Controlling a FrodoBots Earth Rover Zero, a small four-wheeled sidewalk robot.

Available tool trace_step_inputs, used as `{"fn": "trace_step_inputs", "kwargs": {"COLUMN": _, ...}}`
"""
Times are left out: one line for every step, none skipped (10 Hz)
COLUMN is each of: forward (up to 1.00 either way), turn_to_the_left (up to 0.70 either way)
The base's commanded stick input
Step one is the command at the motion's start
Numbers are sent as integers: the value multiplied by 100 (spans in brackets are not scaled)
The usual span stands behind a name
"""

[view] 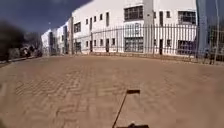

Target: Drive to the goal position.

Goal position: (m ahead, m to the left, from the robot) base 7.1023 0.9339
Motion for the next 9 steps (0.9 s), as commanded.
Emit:
{"fn": "trace_step_inputs", "kwargs": {"forward": 100, "turn_to_the_left": 40}}
{"fn": "trace_step_inputs", "kwargs": {"forward": 100, "turn_to_the_left": 40}}
{"fn": "trace_step_inputs", "kwargs": {"forward": 100, "turn_to_the_left": 40}}
{"fn": "trace_step_inputs", "kwargs": {"forward": 100, "turn_to_the_left": 40}}
{"fn": "trace_step_inputs", "kwargs": {"forward": 100, "turn_to_the_left": 40}}
{"fn": "trace_step_inputs", "kwargs": {"forward": 100, "turn_to_the_left": 40}}
{"fn": "trace_step_inputs", "kwargs": {"forward": 100, "turn_to_the_left": 40}}
{"fn": "trace_step_inputs", "kwargs": {"forward": 100, "turn_to_the_left": 40}}
{"fn": "trace_step_inputs", "kwargs": {"forward": 100, "turn_to_the_left": 34}}
